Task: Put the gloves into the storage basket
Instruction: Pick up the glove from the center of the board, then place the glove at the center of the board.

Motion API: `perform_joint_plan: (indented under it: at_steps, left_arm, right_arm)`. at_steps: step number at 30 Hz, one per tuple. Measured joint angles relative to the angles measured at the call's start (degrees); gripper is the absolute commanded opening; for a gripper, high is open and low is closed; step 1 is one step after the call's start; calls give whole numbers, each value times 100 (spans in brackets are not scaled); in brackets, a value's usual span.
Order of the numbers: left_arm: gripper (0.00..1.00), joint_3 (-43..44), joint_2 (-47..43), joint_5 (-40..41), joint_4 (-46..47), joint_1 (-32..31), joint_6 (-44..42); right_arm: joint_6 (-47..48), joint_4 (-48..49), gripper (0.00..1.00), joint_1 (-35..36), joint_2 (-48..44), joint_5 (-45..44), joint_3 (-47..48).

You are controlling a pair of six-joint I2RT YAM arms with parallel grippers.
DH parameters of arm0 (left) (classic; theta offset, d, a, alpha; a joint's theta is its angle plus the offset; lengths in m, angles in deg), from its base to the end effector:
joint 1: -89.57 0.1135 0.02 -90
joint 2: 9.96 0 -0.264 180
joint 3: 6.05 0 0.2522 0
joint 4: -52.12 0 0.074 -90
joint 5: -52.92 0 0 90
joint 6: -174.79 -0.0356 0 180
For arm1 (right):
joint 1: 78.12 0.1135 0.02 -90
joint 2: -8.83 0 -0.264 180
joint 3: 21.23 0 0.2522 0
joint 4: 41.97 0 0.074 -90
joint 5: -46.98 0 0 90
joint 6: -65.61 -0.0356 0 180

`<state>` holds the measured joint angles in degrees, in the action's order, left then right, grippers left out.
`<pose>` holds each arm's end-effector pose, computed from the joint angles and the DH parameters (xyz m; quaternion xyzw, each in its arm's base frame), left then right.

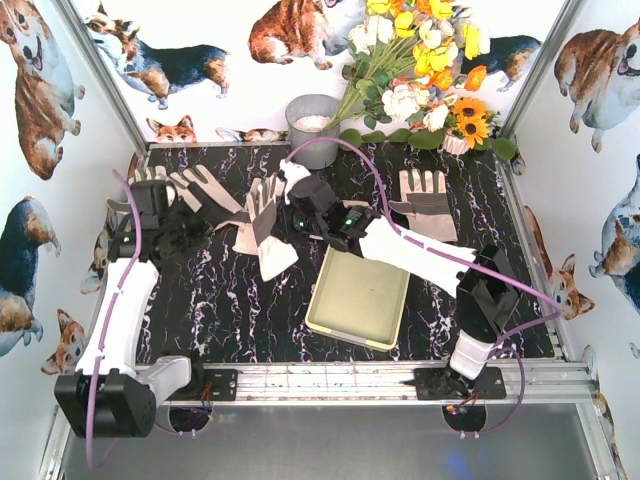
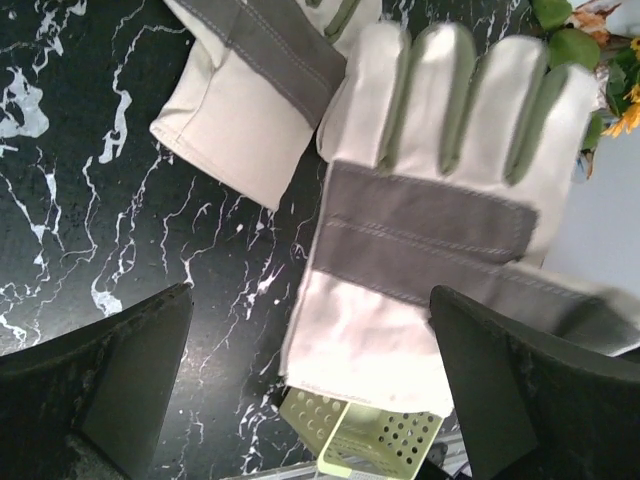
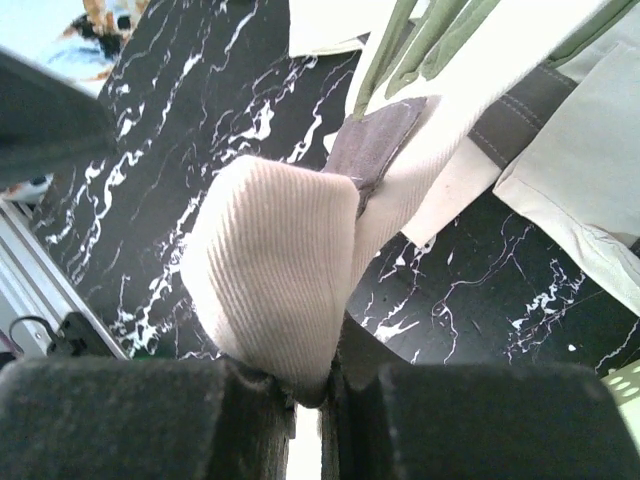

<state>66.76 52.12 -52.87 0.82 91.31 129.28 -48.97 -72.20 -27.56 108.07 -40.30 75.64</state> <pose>0.2266 -0.0028 0.3233 -0.3004 0.8501 -0.2671 0.3402 0.2570 0.3151 0.3046 -0.2082 0.8519 0.3092 0.3678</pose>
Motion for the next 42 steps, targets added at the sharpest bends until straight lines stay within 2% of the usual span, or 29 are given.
perform_joint_plan:
  at_steps: [4,9,16,21,26,29,34,38,40,42]
  left_arm:
    - [99,-566,-267,-608,328,289,-127]
    - [99,-1235,-710,-1488,1003,339,68]
    - [99,-2221,-1366,-2367,2712,339,1244]
    - [100,-2435,-1283,-2669,3506,339,1838]
    - [97,-2402,-861,-3132,4374,339,2229]
    - [87,-2352,-551,-3418,4791,332,2420]
    - [60,-2262,-319,-3663,5187,295,2603]
    - [37,-2251,-319,-3639,5134,293,2531]
    - [31,-2251,-337,-3565,5010,295,2455]
    - [29,-2251,-382,-3484,4881,293,2409]
  right_arm:
    - [-267,-4,0,-50,0,-109,146]
    - [-592,79,0,-170,-31,-31,184]
    - [-1029,575,0,-304,-704,374,-162]
    - [-1314,1062,0,-308,-1322,686,-575]
    - [-1541,1360,0,-308,-1521,1040,-848]
    - [-1690,1493,0,-308,-1523,1233,-1021]
    - [-1840,1558,0,-306,-1521,1449,-1172]
    - [-1932,1644,0,-293,-1521,1451,-1274]
    - [-1952,1672,0,-280,-1521,1392,-1360]
    - [-1956,1676,0,-232,-1517,1320,-1451]
